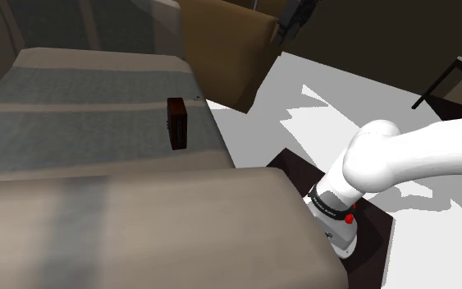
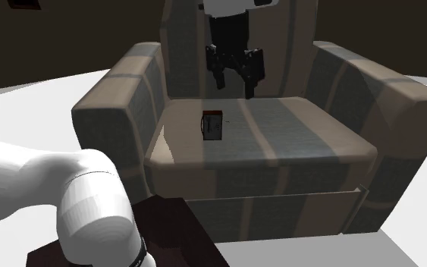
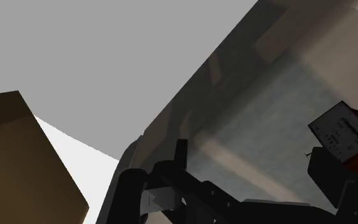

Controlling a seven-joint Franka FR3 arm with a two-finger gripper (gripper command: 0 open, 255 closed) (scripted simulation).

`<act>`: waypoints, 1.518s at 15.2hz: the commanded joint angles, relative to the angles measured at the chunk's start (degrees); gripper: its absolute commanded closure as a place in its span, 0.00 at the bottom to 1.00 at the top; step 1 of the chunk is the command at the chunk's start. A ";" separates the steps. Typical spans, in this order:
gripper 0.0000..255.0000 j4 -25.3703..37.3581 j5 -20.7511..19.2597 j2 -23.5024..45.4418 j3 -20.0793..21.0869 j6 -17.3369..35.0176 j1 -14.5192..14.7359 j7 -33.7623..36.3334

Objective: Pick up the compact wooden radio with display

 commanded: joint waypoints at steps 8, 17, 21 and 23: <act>0.00 -1.04 3.31 6.68 8.29 4.31 1.94 9.17; 0.00 2.31 5.58 19.84 18.35 9.78 3.79 21.00; 0.00 5.49 5.20 27.14 22.49 11.85 4.37 26.52; 0.00 7.46 4.59 31.11 24.42 12.73 4.68 29.40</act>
